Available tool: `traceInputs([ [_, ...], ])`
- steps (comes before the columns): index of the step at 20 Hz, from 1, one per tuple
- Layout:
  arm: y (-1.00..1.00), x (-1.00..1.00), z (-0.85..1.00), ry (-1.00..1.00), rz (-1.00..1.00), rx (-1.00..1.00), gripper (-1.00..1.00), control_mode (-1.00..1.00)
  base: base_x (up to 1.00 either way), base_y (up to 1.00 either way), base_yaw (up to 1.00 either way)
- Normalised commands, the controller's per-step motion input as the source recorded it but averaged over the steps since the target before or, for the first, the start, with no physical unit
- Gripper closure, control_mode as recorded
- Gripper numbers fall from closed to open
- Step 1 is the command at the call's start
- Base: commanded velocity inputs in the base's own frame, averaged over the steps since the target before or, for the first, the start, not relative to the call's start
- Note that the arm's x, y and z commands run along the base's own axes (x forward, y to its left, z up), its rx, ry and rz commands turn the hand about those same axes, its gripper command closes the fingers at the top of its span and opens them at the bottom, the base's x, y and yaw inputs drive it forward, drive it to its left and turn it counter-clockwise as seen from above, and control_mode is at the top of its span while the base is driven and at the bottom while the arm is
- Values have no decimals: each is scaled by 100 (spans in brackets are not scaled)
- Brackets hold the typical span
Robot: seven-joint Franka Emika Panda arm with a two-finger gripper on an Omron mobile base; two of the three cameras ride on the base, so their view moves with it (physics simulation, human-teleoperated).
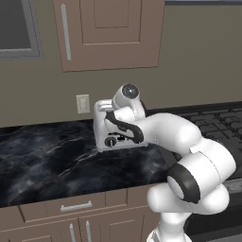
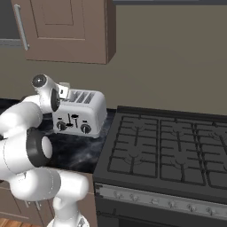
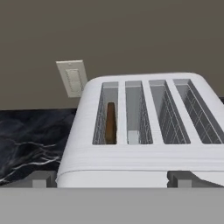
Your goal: Start the toaster. Once the lever pops up, take the bread to the plate on the dining counter.
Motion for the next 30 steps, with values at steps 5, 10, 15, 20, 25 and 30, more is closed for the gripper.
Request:
traceInputs([
  [5, 0, 8, -5, 0, 0, 0, -100, -100, 0, 0, 0],
  [10, 0, 2, 0, 0, 0, 0, -100, -100, 0, 0, 0],
  [15, 0, 5, 0, 0, 0, 0, -100, -100, 0, 0, 0],
  [20, 0, 5, 0, 0, 0, 0, -100, -100, 0, 0, 0],
  [25, 0, 12, -1, 0, 0, 0, -100, -100, 0, 0, 0],
  [30, 5, 14, -2, 0, 0, 0, -100, -100, 0, 0, 0],
])
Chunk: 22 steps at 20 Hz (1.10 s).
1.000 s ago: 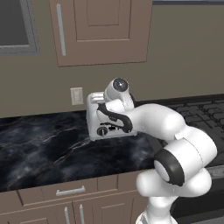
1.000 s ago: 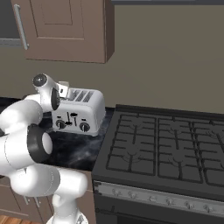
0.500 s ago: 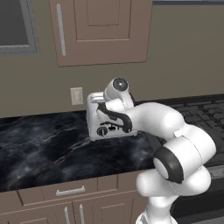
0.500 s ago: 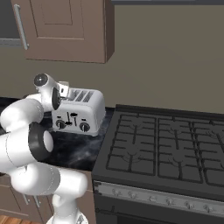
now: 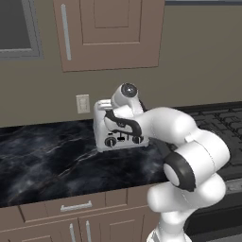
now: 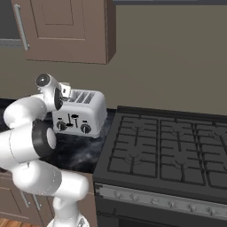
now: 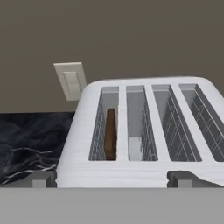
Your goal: Start the toaster. Once the lever pops up, take the bread to the plate on the dining counter.
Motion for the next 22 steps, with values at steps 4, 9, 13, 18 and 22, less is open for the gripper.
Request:
traceInputs([
  [4, 11, 13, -3, 0, 0, 0, -100, -100, 0, 0, 0],
  [9, 4, 9, -10, 0, 0, 0, -100, -100, 0, 0, 0],
  [13, 0, 11, -11, 0, 0, 0, -100, -100, 0, 0, 0],
  [18, 0, 18, -10, 0, -2, 0, -100, -100, 0, 0, 0],
  [22, 0, 16, -9, 0, -1, 0, -100, -100, 0, 0, 0],
])
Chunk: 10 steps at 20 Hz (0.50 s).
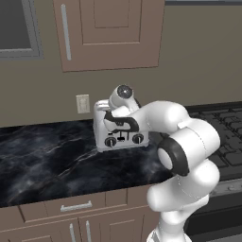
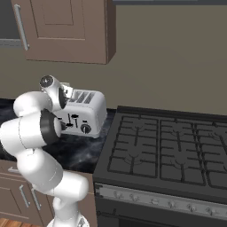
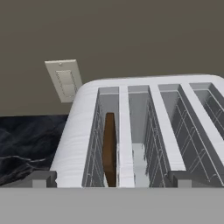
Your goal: Start the toaster. Once the lever pops up, take the bread to the plate on the dining counter.
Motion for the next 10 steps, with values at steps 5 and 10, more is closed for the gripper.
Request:
traceInputs([
  [5, 3, 3, -5, 0, 0, 0, -100, -100, 0, 0, 0],
  [10, 4, 0, 0, 1, 0, 0, -100, -100, 0, 0, 0],
])
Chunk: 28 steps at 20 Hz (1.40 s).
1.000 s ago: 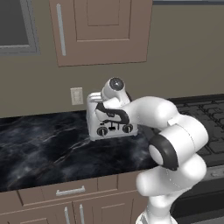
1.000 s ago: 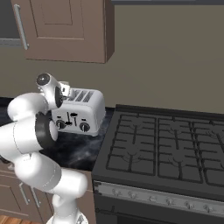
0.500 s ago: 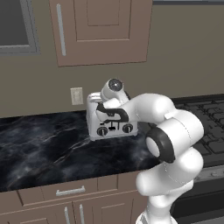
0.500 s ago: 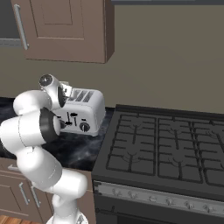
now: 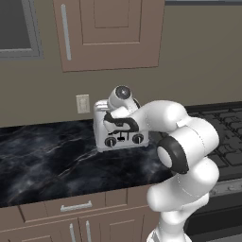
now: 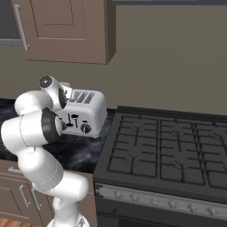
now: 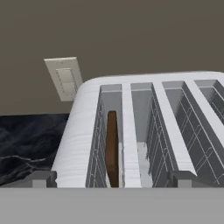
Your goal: Start the toaster. Once the lever pops up, take the bread to the plate on the dining counter.
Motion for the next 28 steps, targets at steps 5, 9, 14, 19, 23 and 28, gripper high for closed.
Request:
traceInputs([
  [5, 0, 0, 0, 1, 0, 0, -100, -100, 0, 0, 0],
  [9, 0, 0, 0, 1, 0, 0, -100, -100, 0, 0, 0],
  [14, 0, 0, 0, 0, 0, 0, -100, -100, 0, 0, 0],
  [19, 0, 0, 0, 0, 0, 0, -100, -100, 0, 0, 0],
  [23, 0, 0, 0, 0, 0, 0, -100, -100, 0, 0, 0],
  [28, 0, 0, 0, 0, 0, 0, -100, -100, 0, 0, 0],
])
